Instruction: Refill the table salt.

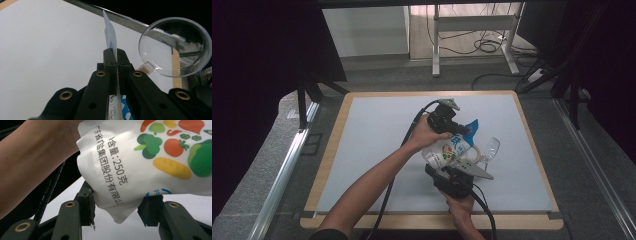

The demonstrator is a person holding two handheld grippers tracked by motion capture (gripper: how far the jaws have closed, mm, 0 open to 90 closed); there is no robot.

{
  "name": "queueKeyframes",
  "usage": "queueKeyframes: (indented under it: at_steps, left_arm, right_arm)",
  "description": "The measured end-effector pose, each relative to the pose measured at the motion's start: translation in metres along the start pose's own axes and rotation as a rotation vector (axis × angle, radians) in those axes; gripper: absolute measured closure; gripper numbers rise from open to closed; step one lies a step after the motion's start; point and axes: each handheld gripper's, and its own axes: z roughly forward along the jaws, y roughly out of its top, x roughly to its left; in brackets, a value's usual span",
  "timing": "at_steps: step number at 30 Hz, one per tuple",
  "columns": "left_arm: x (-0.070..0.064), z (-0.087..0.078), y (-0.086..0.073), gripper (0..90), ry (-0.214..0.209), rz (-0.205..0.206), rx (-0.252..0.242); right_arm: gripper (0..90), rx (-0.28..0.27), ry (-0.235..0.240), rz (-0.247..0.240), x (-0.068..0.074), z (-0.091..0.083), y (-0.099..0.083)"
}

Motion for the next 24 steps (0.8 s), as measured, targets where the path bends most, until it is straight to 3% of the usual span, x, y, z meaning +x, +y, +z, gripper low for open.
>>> queueKeyframes:
  at_steps: [24]
  left_arm:
    - [0.0, 0.004, 0.003, 89.7, -0.009, 0.011, 0.014]
  right_arm:
    - [54.0, -0.011, -0.071, -0.016, 0.01, 0.003, 0.002]
